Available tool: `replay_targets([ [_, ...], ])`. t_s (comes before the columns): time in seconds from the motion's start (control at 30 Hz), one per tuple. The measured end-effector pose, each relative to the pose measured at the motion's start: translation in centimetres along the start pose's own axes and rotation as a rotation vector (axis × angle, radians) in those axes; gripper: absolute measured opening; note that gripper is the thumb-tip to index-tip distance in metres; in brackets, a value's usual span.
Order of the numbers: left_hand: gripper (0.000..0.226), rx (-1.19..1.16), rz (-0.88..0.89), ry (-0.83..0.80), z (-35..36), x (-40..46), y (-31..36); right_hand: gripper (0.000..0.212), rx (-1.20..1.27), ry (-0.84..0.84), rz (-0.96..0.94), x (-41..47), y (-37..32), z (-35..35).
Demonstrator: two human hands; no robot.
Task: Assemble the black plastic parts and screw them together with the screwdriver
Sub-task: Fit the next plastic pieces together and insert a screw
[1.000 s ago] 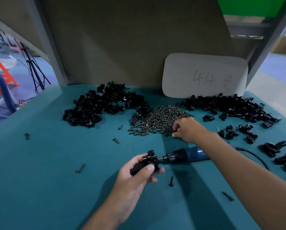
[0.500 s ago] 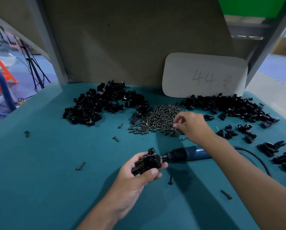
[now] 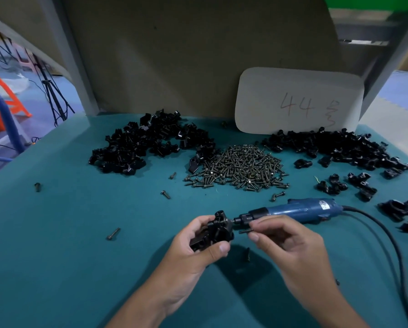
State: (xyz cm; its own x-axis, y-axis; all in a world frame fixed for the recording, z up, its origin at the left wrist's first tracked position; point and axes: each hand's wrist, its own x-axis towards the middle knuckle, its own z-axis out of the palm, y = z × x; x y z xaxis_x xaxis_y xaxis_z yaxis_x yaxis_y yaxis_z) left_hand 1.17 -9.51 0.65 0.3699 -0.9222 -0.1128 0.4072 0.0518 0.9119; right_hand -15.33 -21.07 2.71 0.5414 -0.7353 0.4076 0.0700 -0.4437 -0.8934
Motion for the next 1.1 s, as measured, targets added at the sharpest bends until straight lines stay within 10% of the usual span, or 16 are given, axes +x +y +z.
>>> replay_targets([
  [1.1,0.047,0.126,-0.022,-0.082,0.32,-0.46,-0.09,0.026,-0.558,-0.225,-0.217,-0.63,0.70,-0.01],
])
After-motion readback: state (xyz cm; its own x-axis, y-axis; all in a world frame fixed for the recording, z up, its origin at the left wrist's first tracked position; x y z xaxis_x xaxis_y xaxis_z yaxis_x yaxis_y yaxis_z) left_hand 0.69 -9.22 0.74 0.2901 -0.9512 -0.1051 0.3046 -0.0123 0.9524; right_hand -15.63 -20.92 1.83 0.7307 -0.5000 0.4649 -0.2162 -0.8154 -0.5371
